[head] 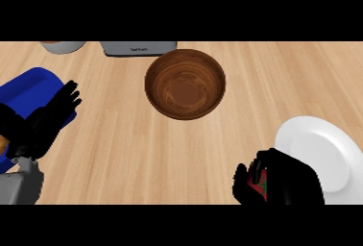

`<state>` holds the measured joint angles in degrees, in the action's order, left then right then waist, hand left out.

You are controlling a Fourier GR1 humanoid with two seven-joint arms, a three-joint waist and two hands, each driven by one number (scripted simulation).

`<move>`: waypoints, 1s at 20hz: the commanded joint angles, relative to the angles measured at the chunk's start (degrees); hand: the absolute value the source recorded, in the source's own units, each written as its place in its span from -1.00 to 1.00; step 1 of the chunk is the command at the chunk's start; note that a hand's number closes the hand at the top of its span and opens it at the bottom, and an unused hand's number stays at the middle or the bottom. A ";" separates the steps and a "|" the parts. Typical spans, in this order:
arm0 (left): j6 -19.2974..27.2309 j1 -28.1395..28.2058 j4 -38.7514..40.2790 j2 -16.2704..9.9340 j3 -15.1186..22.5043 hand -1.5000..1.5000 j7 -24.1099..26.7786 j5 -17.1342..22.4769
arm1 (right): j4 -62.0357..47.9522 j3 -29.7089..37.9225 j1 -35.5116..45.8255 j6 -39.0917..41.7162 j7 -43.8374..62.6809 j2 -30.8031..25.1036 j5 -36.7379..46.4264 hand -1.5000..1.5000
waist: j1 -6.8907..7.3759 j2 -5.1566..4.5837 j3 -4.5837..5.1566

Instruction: Pick the tomato from the plate and place it in the bowl

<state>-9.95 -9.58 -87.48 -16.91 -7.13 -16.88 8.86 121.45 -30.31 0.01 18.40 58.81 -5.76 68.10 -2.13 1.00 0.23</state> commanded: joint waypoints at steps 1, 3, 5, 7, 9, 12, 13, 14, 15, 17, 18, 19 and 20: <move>-0.20 -0.73 -0.35 0.12 0.25 0.00 -1.00 0.28 | 13.80 -6.45 2.74 15.67 13.07 3.32 4.77 1.00 | 0.84 -0.24 0.05; 0.12 -1.29 0.86 0.21 0.24 0.00 0.33 -0.70 | 15.64 -7.41 4.97 20.87 14.20 5.15 6.92 1.00 | 1.20 -0.56 0.03; -0.43 0.47 1.64 1.24 1.43 0.00 2.51 -1.51 | 16.82 -7.76 6.51 24.34 14.05 5.60 7.69 1.00 | 1.50 -0.64 0.07; -0.95 -0.98 -1.13 0.35 1.34 0.00 -1.09 -0.14 | 15.85 -9.67 10.27 23.54 16.71 5.64 7.28 1.00 | 2.38 -0.54 0.07; -0.45 -1.29 1.94 0.71 1.23 0.00 1.65 -1.62 | 15.95 -9.87 13.02 21.12 18.85 5.67 4.61 1.00 | 2.28 -0.86 0.10; 1.99 -2.98 1.23 3.28 3.12 0.00 0.60 -3.01 | 13.56 -6.45 17.69 16.80 20.17 5.69 -0.85 1.00 | 2.67 -1.02 0.05; 0.15 -3.42 1.78 1.52 1.96 0.00 0.02 -1.66 | 10.66 -5.04 20.27 13.83 20.48 5.70 -1.93 1.00 | 3.22 -1.15 0.05; -0.33 -5.41 2.74 0.11 0.67 0.00 -1.03 -0.95 | 9.31 -5.69 21.08 12.38 21.57 5.70 -2.17 1.00 | 3.00 -1.11 0.03; -0.04 -4.88 1.82 0.85 1.36 0.00 -1.04 -1.16 | 10.15 -2.35 22.64 14.75 21.30 5.71 -5.28 1.00 | 3.13 -1.07 0.01; -0.32 -3.60 1.79 2.04 2.72 0.00 0.14 -1.73 | 4.89 -2.74 26.76 11.05 22.77 5.71 -6.14 1.00 | 3.64 -1.05 0.02; 0.25 -2.29 1.05 3.24 3.49 0.00 0.33 -1.96 | 3.85 0.56 29.35 10.52 22.07 5.71 -6.87 1.00 | 4.18 -1.06 0.05; 0.56 -3.22 1.63 3.15 3.44 0.00 0.93 -2.52 | 1.70 1.60 32.06 10.26 22.12 5.71 -7.60 1.00 | 4.33 -1.13 0.09; 1.02 -4.63 2.31 3.51 4.01 0.00 -0.30 -2.95 | -0.85 0.98 34.73 9.65 22.94 5.72 -7.65 1.00 | 3.89 -1.08 0.05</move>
<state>-9.68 -13.07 -85.80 -14.55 -4.28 -16.75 6.81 126.67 -30.85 25.86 28.55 67.82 -0.82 63.52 1.50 -0.04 0.28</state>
